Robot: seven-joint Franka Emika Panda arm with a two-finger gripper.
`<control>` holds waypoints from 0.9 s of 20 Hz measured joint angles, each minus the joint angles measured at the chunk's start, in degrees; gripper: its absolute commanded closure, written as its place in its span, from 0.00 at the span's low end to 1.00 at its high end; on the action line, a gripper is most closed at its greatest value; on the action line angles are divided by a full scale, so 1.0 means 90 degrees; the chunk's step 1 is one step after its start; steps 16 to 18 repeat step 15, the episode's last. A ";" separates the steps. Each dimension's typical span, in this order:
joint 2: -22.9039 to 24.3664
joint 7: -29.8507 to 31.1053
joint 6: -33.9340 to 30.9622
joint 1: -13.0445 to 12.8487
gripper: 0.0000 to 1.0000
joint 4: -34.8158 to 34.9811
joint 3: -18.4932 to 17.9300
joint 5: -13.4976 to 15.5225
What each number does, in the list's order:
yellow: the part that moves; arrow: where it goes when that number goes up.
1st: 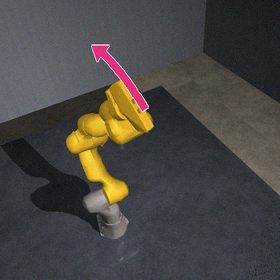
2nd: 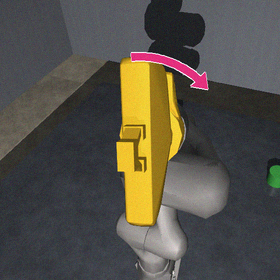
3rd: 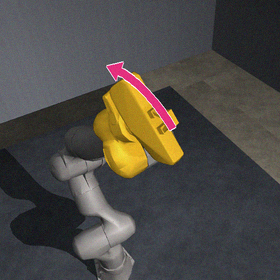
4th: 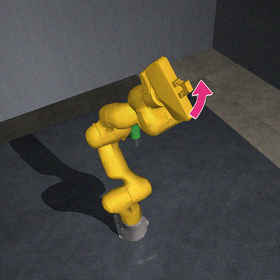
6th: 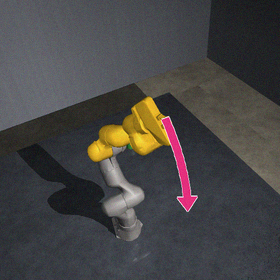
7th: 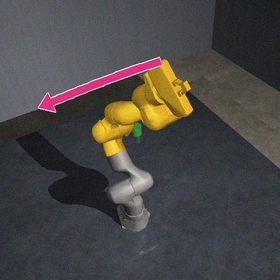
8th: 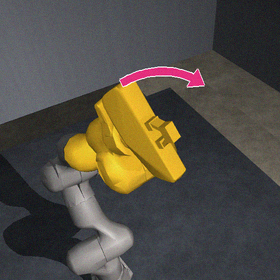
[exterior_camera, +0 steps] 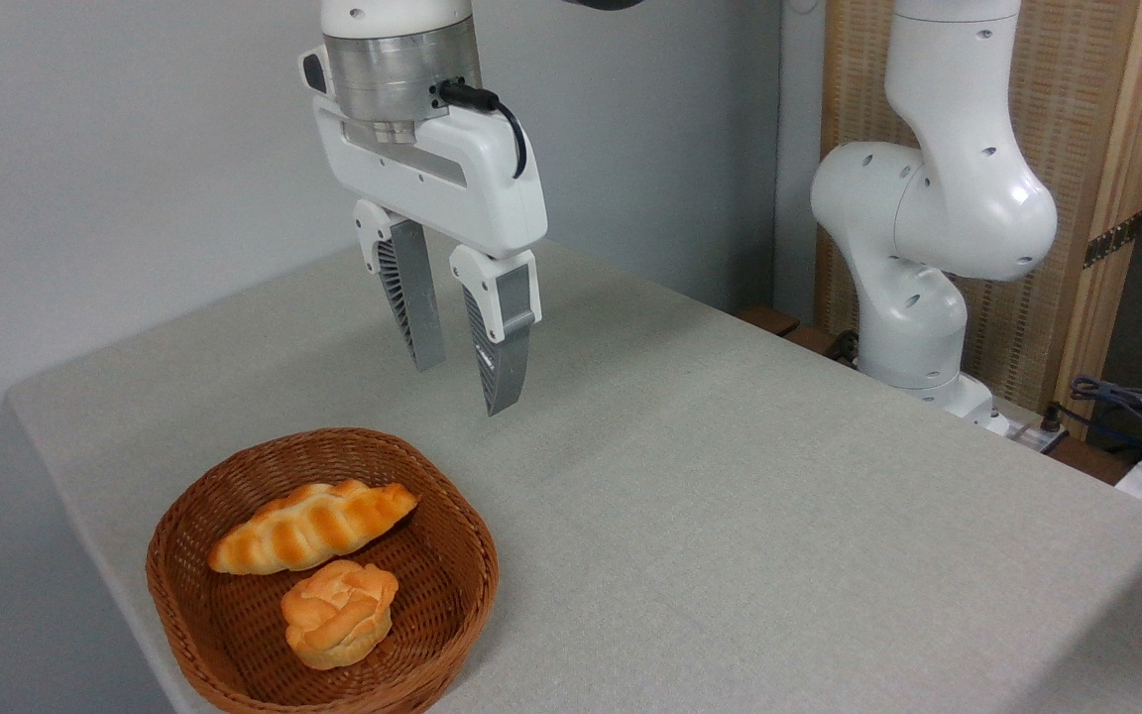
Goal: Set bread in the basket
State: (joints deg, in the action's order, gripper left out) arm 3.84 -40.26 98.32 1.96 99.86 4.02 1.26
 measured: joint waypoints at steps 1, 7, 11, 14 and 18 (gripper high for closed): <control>-0.0002 0.0000 -0.0016 0.0000 0.00 0.0000 -0.0003 0.0032; -0.0244 0.0000 -0.0368 -0.0001 0.00 -0.0401 -0.0005 0.0040; -0.0376 0.0000 -0.0422 -0.0005 0.00 -0.0580 -0.0005 0.0040; -0.0389 0.0000 -0.0422 -0.0007 0.00 -0.0602 -0.0005 0.0040; -0.0389 0.0000 -0.0422 -0.0008 0.00 -0.0606 -0.0005 0.0040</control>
